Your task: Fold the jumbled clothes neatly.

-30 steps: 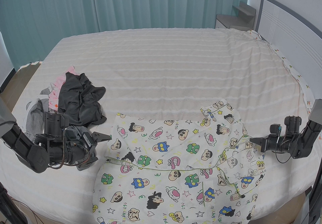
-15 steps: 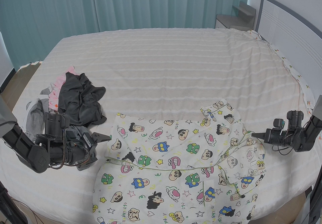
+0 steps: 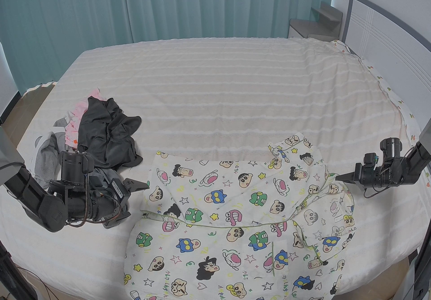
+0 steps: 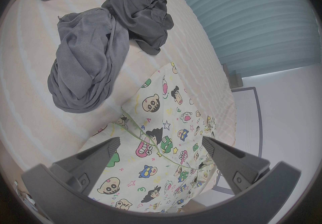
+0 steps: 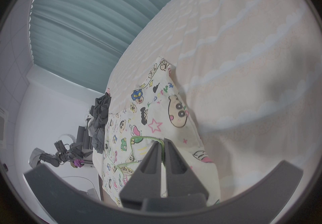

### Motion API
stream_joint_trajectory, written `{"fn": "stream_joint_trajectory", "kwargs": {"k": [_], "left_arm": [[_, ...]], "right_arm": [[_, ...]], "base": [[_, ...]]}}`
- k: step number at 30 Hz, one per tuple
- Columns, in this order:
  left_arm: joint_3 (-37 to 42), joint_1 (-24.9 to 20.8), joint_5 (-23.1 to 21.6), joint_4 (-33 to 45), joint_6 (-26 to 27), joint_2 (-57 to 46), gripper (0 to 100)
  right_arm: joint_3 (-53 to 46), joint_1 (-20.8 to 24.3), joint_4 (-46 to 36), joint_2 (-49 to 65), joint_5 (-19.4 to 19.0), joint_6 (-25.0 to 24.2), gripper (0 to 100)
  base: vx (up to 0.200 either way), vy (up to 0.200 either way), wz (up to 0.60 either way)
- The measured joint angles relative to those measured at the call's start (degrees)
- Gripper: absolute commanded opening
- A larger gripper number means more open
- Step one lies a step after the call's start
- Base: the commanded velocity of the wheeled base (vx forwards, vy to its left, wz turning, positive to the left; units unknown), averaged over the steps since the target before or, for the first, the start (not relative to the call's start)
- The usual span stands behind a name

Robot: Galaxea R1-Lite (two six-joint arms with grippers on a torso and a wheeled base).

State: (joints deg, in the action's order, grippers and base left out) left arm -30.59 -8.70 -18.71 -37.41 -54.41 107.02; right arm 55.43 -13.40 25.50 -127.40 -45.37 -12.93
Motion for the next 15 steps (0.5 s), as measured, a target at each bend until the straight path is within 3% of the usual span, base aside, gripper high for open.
{"fn": "stream_joint_trajectory", "kwargs": {"k": [15], "left_arm": [[0.0, 0.0, 0.1, -0.2, 0.0, 0.9, 100]], "right_arm": [[5.4, -0.4, -7.9, -4.8, 0.5, -2.6, 0]], "base": [[0.0, 0.0, 0.0]]}}
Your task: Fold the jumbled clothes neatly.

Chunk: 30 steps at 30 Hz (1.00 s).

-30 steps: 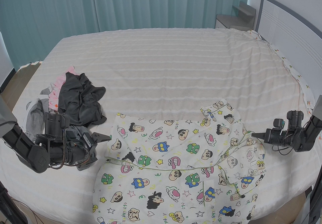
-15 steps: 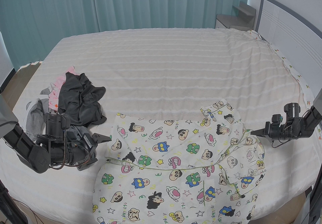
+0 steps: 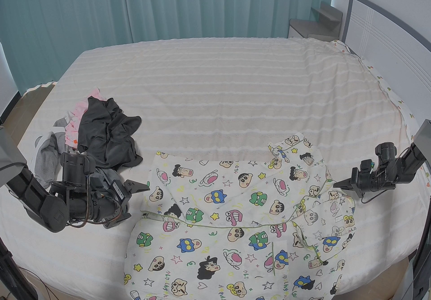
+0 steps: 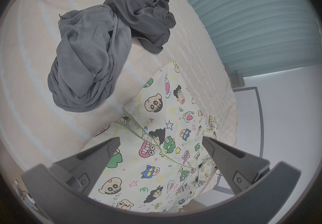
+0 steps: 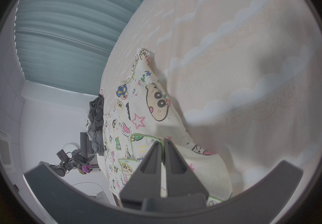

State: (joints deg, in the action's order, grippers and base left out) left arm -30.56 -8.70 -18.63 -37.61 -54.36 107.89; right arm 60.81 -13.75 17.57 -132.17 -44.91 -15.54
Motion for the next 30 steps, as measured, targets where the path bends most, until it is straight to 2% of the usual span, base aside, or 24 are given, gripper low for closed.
{"fn": "stream_joint_trajectory", "kwargs": {"k": [6, 11, 16, 17, 23, 30], "left_arm": [[0.2, 0.0, 0.0, -0.5, 0.0, 0.2, 100], [0.4, -0.3, 0.0, -0.6, 0.0, 0.2, 100], [0.4, -0.4, 0.0, -0.6, 0.1, 0.2, 100], [0.4, -0.4, 0.0, -0.6, 0.1, 0.2, 100], [0.4, -0.5, 0.0, -0.6, 0.1, 0.2, 100], [0.4, -0.5, 0.0, -0.6, 0.1, 0.3, 100]], "right_arm": [[2.6, -0.9, -1.8, -1.0, -0.1, -0.8, 0], [3.7, -1.0, -1.4, -1.9, 0.0, -5.3, 0], [3.6, -1.0, -1.3, -2.0, 0.0, -4.8, 0], [3.4, -1.0, -1.3, -1.9, 0.0, -4.7, 100], [3.1, -1.0, -1.1, -0.9, 0.2, -5.1, 100], [1.8, -3.0, 0.0, 3.1, 0.3, -5.3, 100]], "base": [[0.0, 0.0, 0.0], [0.0, 0.0, 0.0], [0.0, 0.0, 0.0], [0.0, 0.0, 0.0], [0.0, 0.0, 0.0], [0.0, 0.0, 0.0]]}}
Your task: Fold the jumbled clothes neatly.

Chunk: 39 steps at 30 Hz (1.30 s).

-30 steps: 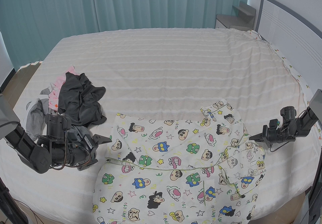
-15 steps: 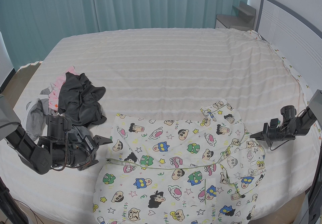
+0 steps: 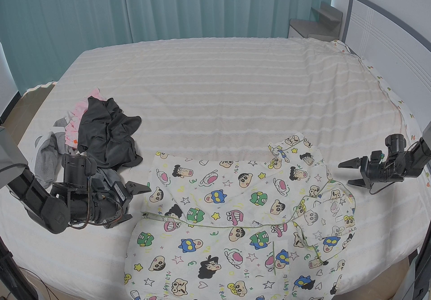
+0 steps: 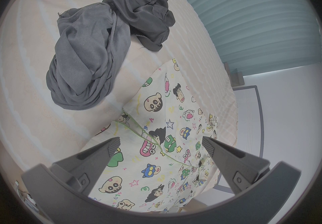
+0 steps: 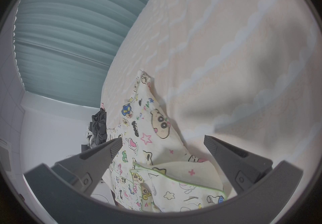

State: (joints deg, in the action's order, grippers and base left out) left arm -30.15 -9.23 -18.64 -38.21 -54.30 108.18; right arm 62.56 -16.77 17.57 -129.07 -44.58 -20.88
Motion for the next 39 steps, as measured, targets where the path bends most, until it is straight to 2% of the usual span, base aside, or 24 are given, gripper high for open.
{"fn": "stream_joint_trajectory", "kwargs": {"k": [4, 9, 11, 18, 21, 26, 32, 39], "left_arm": [[0.0, 0.0, 0.0, 0.0, 0.0, 0.0, 100], [0.0, -0.1, 0.0, 0.0, 0.0, 0.0, 100], [0.0, -0.1, 0.0, 0.0, 0.0, 0.0, 100], [0.0, -0.1, 0.0, 0.0, 0.0, 0.1, 100], [0.0, -0.1, 0.0, 0.0, 0.0, 0.1, 100], [0.0, -0.1, 0.0, 0.0, 0.0, 0.1, 100], [0.1, -0.4, 0.0, 0.0, -0.1, 0.1, 100], [0.3, -0.8, 0.2, 0.0, -0.1, 0.0, 100]], "right_arm": [[-3.2, -0.6, 2.5, 3.0, 0.4, 0.3, 100], [-6.8, 0.0, 5.7, 5.5, 4.3, 0.5, 100], [-8.4, 0.6, 6.2, 6.8, 4.8, 0.4, 100], [-14.0, 3.4, 6.4, 12.9, 0.9, 0.3, 100], [-17.6, 6.4, 5.8, 16.7, -0.6, 0.3, 100], [-20.4, 10.3, 5.5, 19.7, -1.1, 0.3, 100], [-19.6, 12.6, 5.9, 17.1, 1.6, 0.4, 100], [-12.4, 13.0, 6.0, 9.1, 4.1, -0.4, 100]], "base": [[0.0, 0.0, 0.0], [0.0, 0.0, 0.0], [0.0, 0.0, 0.0], [0.0, 0.0, 0.0], [0.0, 0.0, 0.0], [0.0, 0.0, 0.0], [0.0, 0.0, 0.0], [0.0, 0.0, 0.0]]}}
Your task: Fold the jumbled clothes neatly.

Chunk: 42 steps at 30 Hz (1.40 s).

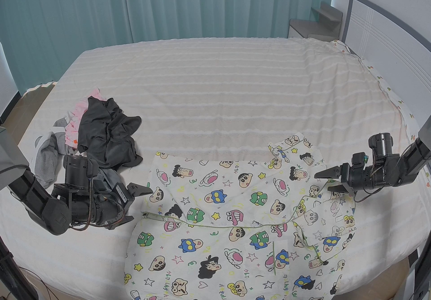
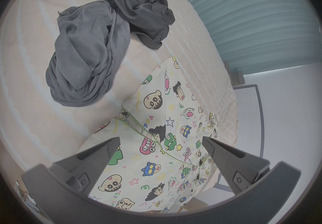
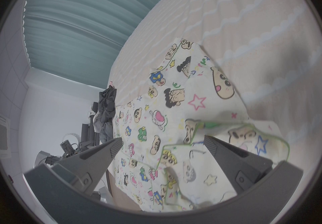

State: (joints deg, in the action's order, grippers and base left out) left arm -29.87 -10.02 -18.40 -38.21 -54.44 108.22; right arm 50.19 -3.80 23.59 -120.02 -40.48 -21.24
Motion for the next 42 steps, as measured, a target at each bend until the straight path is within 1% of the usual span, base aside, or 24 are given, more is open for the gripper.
{"fn": "stream_joint_trajectory", "kwargs": {"k": [7, 9, 12, 16, 20, 23, 28, 34, 36, 39, 42], "left_arm": [[0.1, -0.2, 0.1, 0.0, 0.0, 0.2, 100], [0.1, -0.2, 0.1, 0.0, 0.0, 0.4, 100], [0.1, -0.3, 0.1, 0.0, 0.0, 0.5, 100], [0.2, -0.4, 0.1, 0.0, 0.0, 0.6, 100], [0.2, -0.5, 0.1, 0.0, 0.0, 0.7, 100], [0.3, -0.7, 0.1, 0.0, 0.0, 0.5, 100], [0.9, -1.7, 0.1, 0.0, 0.0, -0.1, 100], [1.9, -3.5, 0.1, 0.0, 0.0, -1.5, 100], [2.1, -3.9, 0.1, 0.0, 0.0, -1.9, 100], [2.5, -4.6, 0.1, 0.0, 0.0, -2.4, 100], [2.8, -5.2, 0.5, 0.0, 0.0, -2.8, 100]], "right_arm": [[6.5, -0.9, 1.4, -7.6, 0.4, -1.9, 100], [7.2, -1.4, 3.9, -9.1, 0.4, -2.5, 100], [7.3, -1.9, 8.2, -10.5, 0.2, -5.5, 100], [6.2, -2.3, 13.6, -11.4, 0.0, -10.9, 100], [2.9, -2.6, 17.1, -10.5, -0.4, -13.3, 100], [-0.5, -2.6, 18.5, -8.1, -1.5, -14.3, 100], [-8.3, -2.6, 19.5, -1.5, -3.0, -14.6, 100], [-19.6, -2.5, 20.9, 8.2, -3.3, -14.2, 100], [-23.1, -2.4, 21.5, 10.8, -3.0, -13.8, 100], [-29.0, -2.4, 23.3, 14.3, -2.6, -11.3, 100], [-34.7, -2.5, 25.0, 16.7, -2.0, -5.5, 100]], "base": [[0.0, 0.0, 0.0], [0.0, 0.0, 0.0], [0.0, 0.0, 0.0], [0.0, 0.0, 0.0], [0.0, 0.0, 0.0], [0.0, 0.0, 0.0], [0.0, 0.0, 0.0], [0.0, 0.0, 0.0], [-0.2, 0.0, 0.0], [-0.2, 0.0, 0.0], [-0.2, 0.0, 0.0]]}}
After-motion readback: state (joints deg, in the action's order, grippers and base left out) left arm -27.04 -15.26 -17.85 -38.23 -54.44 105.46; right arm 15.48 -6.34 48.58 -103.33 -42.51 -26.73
